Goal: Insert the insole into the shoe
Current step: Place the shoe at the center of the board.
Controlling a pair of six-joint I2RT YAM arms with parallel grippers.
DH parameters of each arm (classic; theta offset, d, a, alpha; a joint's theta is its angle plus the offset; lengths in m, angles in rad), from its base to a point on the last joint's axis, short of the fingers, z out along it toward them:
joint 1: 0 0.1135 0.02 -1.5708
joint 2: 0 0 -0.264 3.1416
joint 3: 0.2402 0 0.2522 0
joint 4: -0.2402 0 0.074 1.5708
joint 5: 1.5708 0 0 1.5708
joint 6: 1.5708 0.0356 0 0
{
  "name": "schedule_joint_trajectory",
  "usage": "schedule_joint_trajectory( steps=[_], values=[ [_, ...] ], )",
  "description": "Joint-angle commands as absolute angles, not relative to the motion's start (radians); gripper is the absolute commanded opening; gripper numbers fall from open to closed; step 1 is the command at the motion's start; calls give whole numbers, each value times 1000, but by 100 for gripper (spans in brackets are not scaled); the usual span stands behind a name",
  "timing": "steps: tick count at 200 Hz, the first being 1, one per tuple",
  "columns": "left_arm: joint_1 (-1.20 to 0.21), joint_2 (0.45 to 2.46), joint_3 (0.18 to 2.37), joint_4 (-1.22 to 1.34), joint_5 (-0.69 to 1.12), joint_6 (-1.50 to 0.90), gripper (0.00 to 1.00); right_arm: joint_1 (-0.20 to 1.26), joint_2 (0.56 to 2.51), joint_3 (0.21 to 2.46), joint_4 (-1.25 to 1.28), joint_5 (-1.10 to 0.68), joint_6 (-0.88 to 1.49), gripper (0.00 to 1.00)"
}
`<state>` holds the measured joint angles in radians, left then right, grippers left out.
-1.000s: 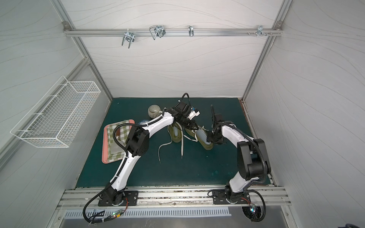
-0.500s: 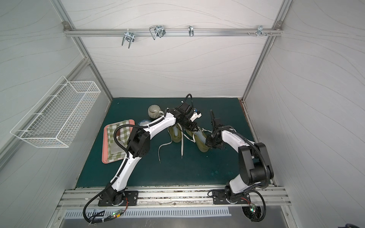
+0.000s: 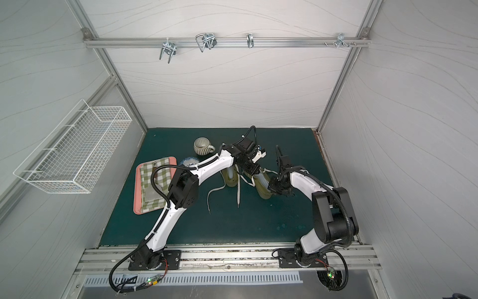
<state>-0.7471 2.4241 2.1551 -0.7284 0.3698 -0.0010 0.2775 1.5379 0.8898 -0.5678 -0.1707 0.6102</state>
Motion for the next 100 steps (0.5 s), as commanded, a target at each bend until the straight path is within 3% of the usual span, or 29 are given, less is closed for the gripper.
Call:
schedule_joint_trajectory(
  steps=[1, 38, 100],
  values=[
    [-773, 2389, 2135, -737, 446, -8, 15, 305, 1564, 874, -433, -221, 653, 0],
    [-774, 2350, 2088, -711, 506, -39, 24, 311, 1570, 876, -431, -206, 661, 0],
    [-771, 2306, 2013, -688, 517, -51, 26, 323, 1580, 886, -433, -190, 673, 0]
  ],
)
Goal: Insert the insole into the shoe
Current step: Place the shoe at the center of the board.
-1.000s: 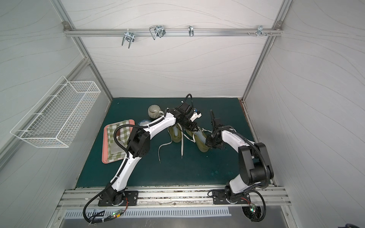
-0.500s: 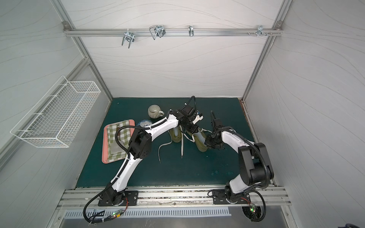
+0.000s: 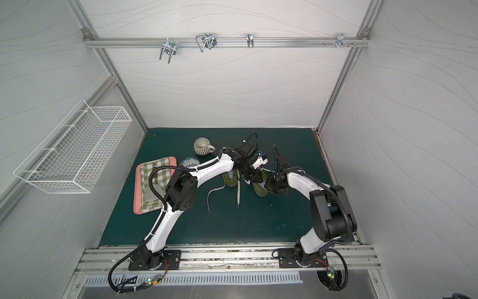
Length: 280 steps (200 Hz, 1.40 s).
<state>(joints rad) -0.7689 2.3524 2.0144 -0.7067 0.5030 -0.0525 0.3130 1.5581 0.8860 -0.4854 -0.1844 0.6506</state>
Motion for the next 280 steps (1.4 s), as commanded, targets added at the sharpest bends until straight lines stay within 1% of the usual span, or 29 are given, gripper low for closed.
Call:
schedule_joint_trajectory(
  steps=[1, 55, 84, 100, 113, 129, 138, 150, 158, 165, 178, 203, 220, 245, 255, 280],
  values=[
    [-771, 2306, 2013, -688, 516, -52, 26, 323, 1580, 887, -434, -190, 673, 0],
    [-733, 2222, 2005, -700, 404, -87, 27, 352, 1584, 923, -481, -136, 675, 0],
    [-700, 2163, 1994, -749, 308, -103, 27, 396, 1602, 971, -526, -66, 674, 0],
    [-681, 2113, 1969, -767, 256, -127, 29, 412, 1623, 999, -543, -41, 697, 0],
    [-668, 2062, 1922, -762, 206, -143, 31, 424, 1640, 1020, -543, -40, 717, 0],
    [-651, 1993, 1853, -751, 152, -147, 32, 451, 1669, 1066, -573, 2, 730, 0],
    [-637, 1959, 1792, -739, 137, -156, 33, 465, 1686, 1090, -582, 6, 735, 6],
    [-616, 1913, 1723, -721, 137, -167, 33, 479, 1709, 1120, -587, 5, 748, 7],
    [-602, 1882, 1676, -705, 135, -177, 33, 491, 1724, 1139, -590, 8, 758, 9],
    [-588, 1858, 1635, -690, 135, -186, 34, 500, 1735, 1155, -592, 11, 765, 14],
    [-566, 1817, 1569, -669, 140, -197, 34, 517, 1758, 1184, -598, 15, 777, 28],
    [-528, 1761, 1466, -630, 159, -213, 35, 545, 1779, 1225, -610, 21, 796, 35],
    [-497, 1750, 1424, -597, 190, -235, 36, 557, 1772, 1225, -614, 46, 815, 49],
    [-436, 1774, 1404, -559, 240, -296, 37, 556, 1726, 1196, -617, 89, 822, 55],
    [-418, 1791, 1405, -539, 238, -325, 40, 554, 1691, 1178, -603, 103, 811, 58],
    [-409, 1839, 1418, -452, 224, -376, 57, 551, 1623, 1163, -593, 121, 760, 61]
  ],
)
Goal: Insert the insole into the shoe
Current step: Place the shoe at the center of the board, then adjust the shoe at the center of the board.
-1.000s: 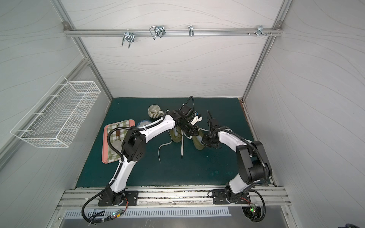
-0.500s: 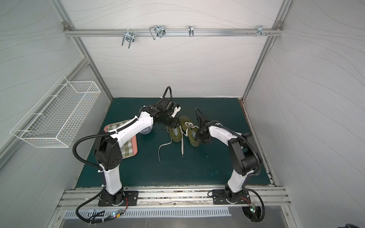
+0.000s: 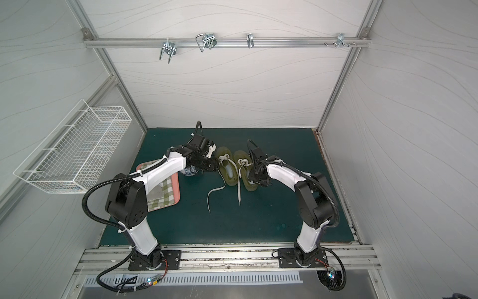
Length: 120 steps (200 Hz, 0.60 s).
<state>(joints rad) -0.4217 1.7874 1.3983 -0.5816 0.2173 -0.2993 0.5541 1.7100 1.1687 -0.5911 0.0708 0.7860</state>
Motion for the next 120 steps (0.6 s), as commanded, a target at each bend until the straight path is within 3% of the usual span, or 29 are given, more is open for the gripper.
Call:
schedule_joint_trajectory(
  steps=[1, 10, 45, 51, 56, 61, 120],
  values=[
    [-409, 1842, 1419, -448, 224, -378, 58, 551, 1621, 1163, -593, 121, 757, 61],
    [-410, 1870, 1437, -429, 229, -396, 65, 547, 1611, 1171, -603, 121, 730, 62],
    [-407, 1986, 1525, -418, 182, -417, 75, 505, 1583, 1179, -637, 95, 669, 64],
    [-404, 2002, 1537, -407, 178, -417, 80, 493, 1574, 1171, -637, 84, 662, 64],
    [-399, 2016, 1548, -398, 190, -416, 93, 484, 1566, 1164, -634, 76, 658, 65],
    [-395, 2032, 1562, -393, 203, -413, 98, 476, 1558, 1157, -634, 67, 654, 65],
    [-390, 2208, 1760, -414, 395, -346, 99, 396, 1503, 1085, -618, 14, 621, 65]
  ],
)
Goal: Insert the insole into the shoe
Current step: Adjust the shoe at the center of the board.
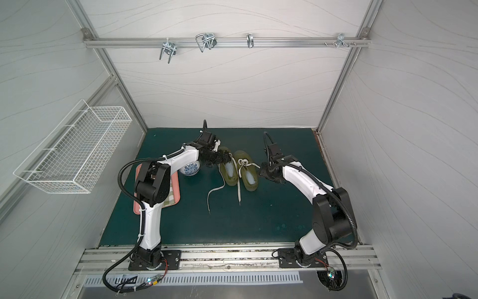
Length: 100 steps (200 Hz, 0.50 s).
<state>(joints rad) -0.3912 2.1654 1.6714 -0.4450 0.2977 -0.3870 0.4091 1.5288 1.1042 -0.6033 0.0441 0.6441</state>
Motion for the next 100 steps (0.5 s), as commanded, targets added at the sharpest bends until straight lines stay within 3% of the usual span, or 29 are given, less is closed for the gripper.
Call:
schedule_joint_trajectory(
  steps=[1, 100],
  values=[
    [-390, 2209, 1763, -415, 396, -344, 99, 395, 1504, 1085, -619, 14, 620, 65],
    [-438, 2244, 1828, -512, 448, -152, 93, 390, 1529, 1099, -618, -6, 611, 65]
  ],
)
